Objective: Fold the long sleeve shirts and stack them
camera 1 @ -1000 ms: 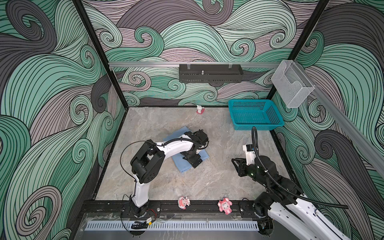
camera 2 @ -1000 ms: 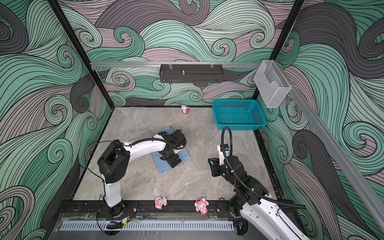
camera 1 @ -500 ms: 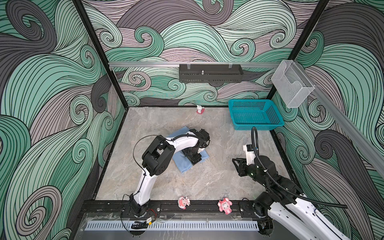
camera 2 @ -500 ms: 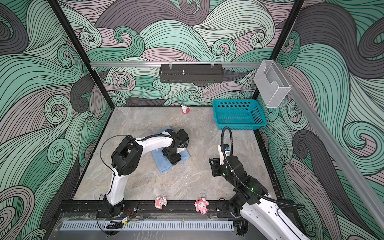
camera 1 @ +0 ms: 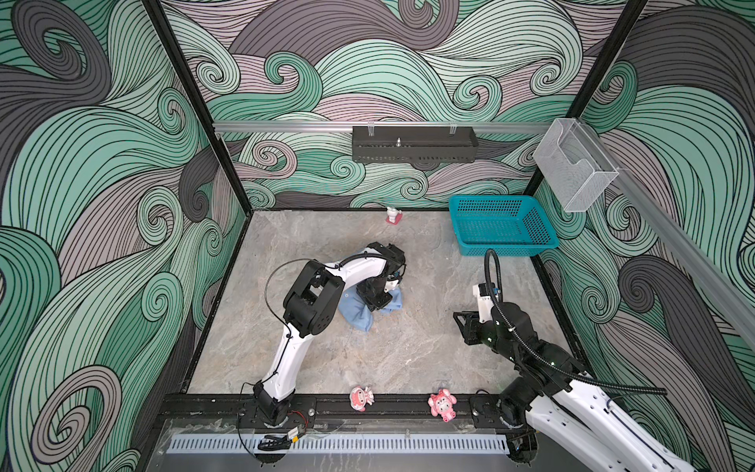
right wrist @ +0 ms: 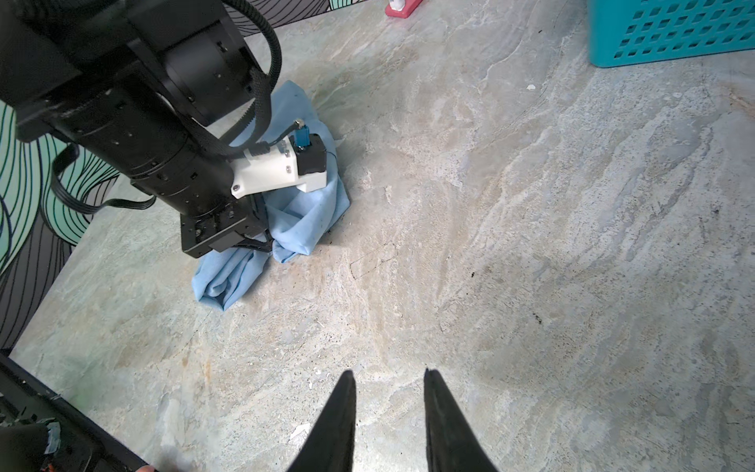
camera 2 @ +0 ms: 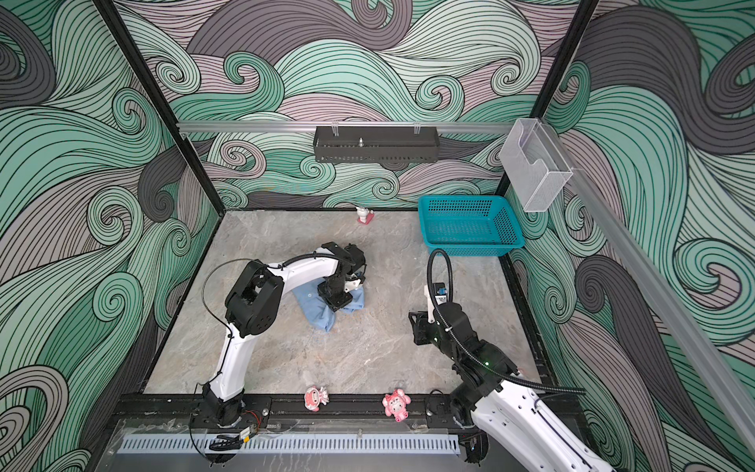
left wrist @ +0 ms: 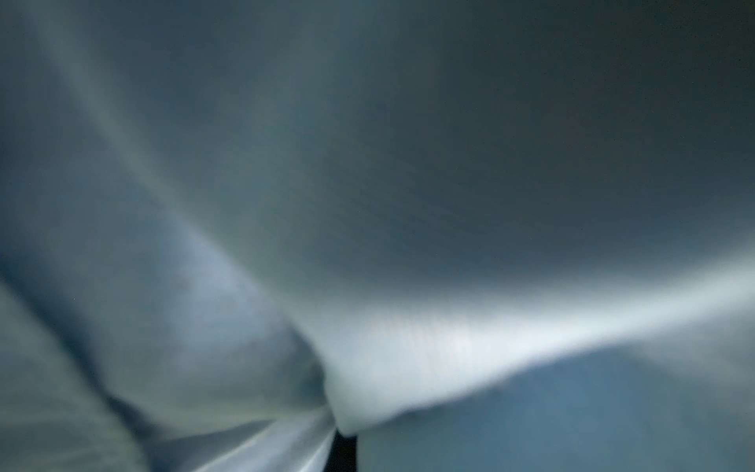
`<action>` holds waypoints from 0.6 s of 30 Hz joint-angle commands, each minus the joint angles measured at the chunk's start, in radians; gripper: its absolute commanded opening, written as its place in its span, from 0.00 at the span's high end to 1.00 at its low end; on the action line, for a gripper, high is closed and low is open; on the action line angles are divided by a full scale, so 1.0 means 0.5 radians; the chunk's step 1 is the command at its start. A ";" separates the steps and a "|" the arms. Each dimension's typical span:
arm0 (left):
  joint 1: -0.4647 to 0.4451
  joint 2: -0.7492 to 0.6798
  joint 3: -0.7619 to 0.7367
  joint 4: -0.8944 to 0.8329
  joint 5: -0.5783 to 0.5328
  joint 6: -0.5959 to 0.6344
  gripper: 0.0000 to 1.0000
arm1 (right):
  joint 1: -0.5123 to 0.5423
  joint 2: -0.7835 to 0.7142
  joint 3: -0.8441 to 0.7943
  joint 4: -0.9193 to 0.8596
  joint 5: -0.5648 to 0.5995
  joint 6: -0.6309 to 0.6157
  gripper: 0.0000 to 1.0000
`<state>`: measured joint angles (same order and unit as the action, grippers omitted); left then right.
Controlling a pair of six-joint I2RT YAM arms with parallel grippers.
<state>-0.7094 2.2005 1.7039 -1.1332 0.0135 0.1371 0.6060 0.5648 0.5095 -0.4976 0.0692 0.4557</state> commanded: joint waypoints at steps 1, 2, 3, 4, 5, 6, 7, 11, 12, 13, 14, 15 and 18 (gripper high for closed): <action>-0.065 -0.110 0.071 -0.029 0.334 -0.127 1.00 | -0.046 0.052 0.073 0.039 -0.007 -0.015 0.70; -0.083 -0.145 0.096 -0.038 0.414 -0.195 1.00 | -0.067 0.068 0.088 0.041 -0.008 -0.023 0.70; -0.100 -0.179 0.106 -0.025 0.496 -0.253 1.00 | -0.080 0.078 0.109 0.041 -0.009 -0.025 0.70; -0.126 -0.212 0.115 -0.006 0.607 -0.317 1.00 | -0.103 0.086 0.130 0.042 -0.007 -0.035 0.70; -0.148 -0.245 0.123 0.025 0.706 -0.382 1.00 | -0.123 0.094 0.155 0.041 -0.007 -0.046 0.70; -0.173 -0.271 0.124 0.059 0.798 -0.434 1.00 | -0.142 0.098 0.178 0.037 -0.014 -0.057 0.70; -0.193 -0.300 0.132 0.097 0.890 -0.501 1.00 | -0.163 0.105 0.216 0.031 -0.018 -0.072 0.70; -0.241 -0.421 0.125 0.348 1.256 -0.750 1.00 | -0.239 0.148 0.377 -0.029 -0.037 -0.137 0.70; -0.243 -0.457 0.113 0.419 1.319 -0.801 1.00 | -0.253 0.158 0.412 -0.041 -0.037 -0.150 0.70; -0.242 -0.499 0.099 0.503 1.380 -0.859 1.00 | -0.268 0.167 0.450 -0.057 -0.043 -0.164 0.70; -0.241 -0.537 0.085 0.583 1.443 -0.909 1.00 | -0.281 0.177 0.485 -0.069 -0.046 -0.176 0.70; -0.244 -0.569 0.081 0.638 1.490 -0.952 1.00 | -0.290 0.183 0.508 -0.080 -0.048 -0.185 0.69; -0.231 -0.677 0.004 0.868 1.598 -1.063 1.00 | -0.320 0.199 0.569 -0.100 -0.061 -0.206 0.69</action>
<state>-0.8360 1.9301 1.7195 -0.8524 0.6727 -0.2916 0.4591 0.6567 0.7670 -0.5102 0.0502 0.3832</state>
